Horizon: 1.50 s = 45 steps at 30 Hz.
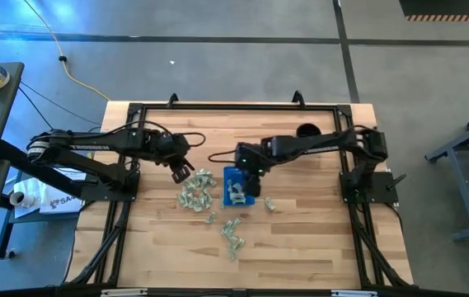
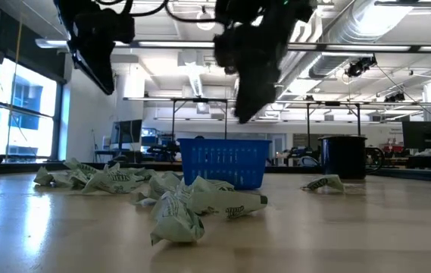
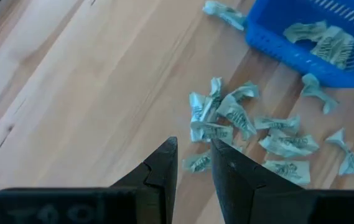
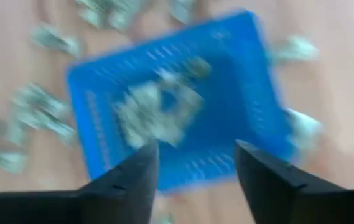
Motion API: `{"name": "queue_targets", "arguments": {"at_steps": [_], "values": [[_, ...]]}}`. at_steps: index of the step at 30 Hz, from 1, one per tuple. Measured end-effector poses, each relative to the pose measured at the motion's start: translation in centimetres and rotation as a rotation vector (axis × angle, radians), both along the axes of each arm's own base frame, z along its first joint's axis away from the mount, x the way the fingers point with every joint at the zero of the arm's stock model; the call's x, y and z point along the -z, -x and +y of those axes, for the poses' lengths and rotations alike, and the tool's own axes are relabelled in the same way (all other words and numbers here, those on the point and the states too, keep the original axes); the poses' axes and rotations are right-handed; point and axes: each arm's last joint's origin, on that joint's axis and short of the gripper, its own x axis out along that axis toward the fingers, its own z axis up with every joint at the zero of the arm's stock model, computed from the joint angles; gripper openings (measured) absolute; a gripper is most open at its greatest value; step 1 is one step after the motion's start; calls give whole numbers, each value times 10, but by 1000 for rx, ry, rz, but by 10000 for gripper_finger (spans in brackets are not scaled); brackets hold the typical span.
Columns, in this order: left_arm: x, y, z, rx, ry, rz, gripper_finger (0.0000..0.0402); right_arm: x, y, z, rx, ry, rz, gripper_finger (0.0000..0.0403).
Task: Pick and place Stevia / Truvia into bins
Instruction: Put the stevia packet into the basket
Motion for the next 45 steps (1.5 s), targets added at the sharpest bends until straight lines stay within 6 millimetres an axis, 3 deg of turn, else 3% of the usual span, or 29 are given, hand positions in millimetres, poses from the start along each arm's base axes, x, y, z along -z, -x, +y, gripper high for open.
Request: {"name": "queue_targets", "arguments": {"at_steps": [3, 6, 9, 16, 20, 25, 34, 39, 45], "values": [[0, -5, 0, 22, -6, -21, 129, -7, 26, 16, -26, 118, 105, 246], [0, -10, 1, 45, -20, -46, 129, 9, 52, 42, -32, 80, 170, 268], [1, -11, 1, 62, -32, -40, 129, 16, 73, 70, 42, 13, 128, 276], [4, -21, 2, 136, -86, -38, 129, 53, 82, 112, 134, -37, -16, 278], [11, -25, 2, 158, -81, 4, 129, 78, 85, 115, 210, 69, -7, 278], [17, -28, 2, 167, -60, 41, 129, 91, 88, 108, 296, 173, -20, 278], [19, -29, 2, 171, -60, 49, 129, 107, 80, 100, 294, 129, 16, 272], [19, -30, 2, 171, -61, 46, 129, 119, 76, 94, 292, 64, 93, 208], [19, -30, 2, 171, -60, 48, 129, 103, 72, 77, 304, -1, 96, 41]]}}
